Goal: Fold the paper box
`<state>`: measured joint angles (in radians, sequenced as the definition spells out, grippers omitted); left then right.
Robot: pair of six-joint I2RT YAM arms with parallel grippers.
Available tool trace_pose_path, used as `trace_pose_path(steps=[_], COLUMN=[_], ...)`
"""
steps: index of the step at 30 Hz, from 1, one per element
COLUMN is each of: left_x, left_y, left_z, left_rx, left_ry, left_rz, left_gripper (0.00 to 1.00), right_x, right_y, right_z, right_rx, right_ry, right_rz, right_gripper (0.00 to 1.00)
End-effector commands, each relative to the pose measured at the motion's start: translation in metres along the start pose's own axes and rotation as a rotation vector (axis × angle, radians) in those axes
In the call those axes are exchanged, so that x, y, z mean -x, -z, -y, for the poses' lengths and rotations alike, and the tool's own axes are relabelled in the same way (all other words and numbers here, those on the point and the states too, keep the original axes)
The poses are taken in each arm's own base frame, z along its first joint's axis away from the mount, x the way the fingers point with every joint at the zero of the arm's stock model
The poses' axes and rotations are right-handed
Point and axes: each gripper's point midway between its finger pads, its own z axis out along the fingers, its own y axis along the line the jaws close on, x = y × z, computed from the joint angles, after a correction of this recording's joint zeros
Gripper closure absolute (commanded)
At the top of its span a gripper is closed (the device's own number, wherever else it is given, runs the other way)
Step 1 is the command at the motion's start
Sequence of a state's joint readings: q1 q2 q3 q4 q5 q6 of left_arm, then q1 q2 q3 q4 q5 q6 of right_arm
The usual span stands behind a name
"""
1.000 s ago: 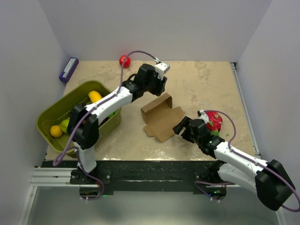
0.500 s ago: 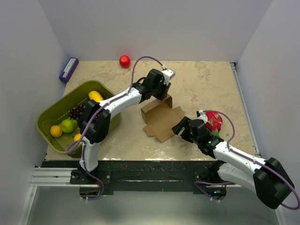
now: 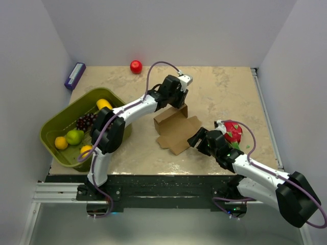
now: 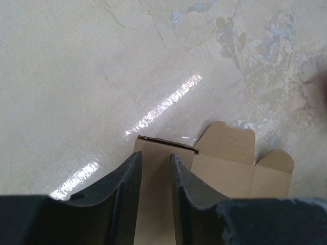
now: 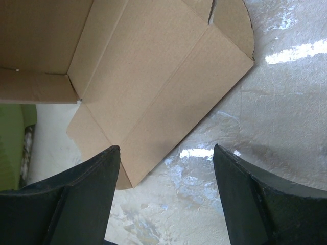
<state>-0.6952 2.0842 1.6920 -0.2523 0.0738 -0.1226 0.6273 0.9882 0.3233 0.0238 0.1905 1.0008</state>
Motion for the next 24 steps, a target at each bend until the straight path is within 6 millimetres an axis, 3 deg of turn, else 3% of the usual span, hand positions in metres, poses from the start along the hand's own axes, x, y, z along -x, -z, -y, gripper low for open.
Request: trace_pose_path(steps=[1, 8, 11, 14, 15, 19, 22, 24], left_x=[0.001, -0.020, -0.011, 0.014, 0.026, 0.046, 0.034, 0.013], left_y=[-0.006, -0.011, -0.004, 0.012, 0.022, 0.049, 0.060, 0.064], left_z=[0.011, 0.011, 0.013, 0.017, 0.020, 0.022, 0.019, 0.015], left_rx=[-0.030, -0.001, -0.005, -0.017, -0.024, -0.034, -0.026, -0.014], left_ry=[0.007, -0.005, -0.003, -0.007, -0.012, -0.067, -0.129, -0.171], left_rz=[0.011, -0.033, -0.014, 0.039, 0.067, 0.107, 0.057, -0.013], left_gripper=[0.67, 0.67, 0.66, 0.49, 0.39, 0.22, 0.15, 0.13], right_x=[0.004, 0.004, -0.001, -0.004, -0.004, -0.006, -0.004, -0.005], right_y=[-0.001, -0.001, -0.002, -0.004, -0.005, -0.006, -0.005, -0.004], right_z=[-0.003, -0.001, 0.000, 0.001, 0.000, 0.002, 0.003, 0.006], right_rx=[0.017, 0.003, -0.002, -0.005, 0.000, -0.006, -0.007, -0.013], right_ry=[0.006, 0.002, -0.007, -0.026, -0.031, -0.047, -0.049, -0.049], right_rz=[0.018, 0.019, -0.004, -0.013, -0.012, -0.014, -0.003, -0.002], right_gripper=[0.24, 0.24, 0.23, 0.21, 0.20, 0.19, 0.18, 0.17])
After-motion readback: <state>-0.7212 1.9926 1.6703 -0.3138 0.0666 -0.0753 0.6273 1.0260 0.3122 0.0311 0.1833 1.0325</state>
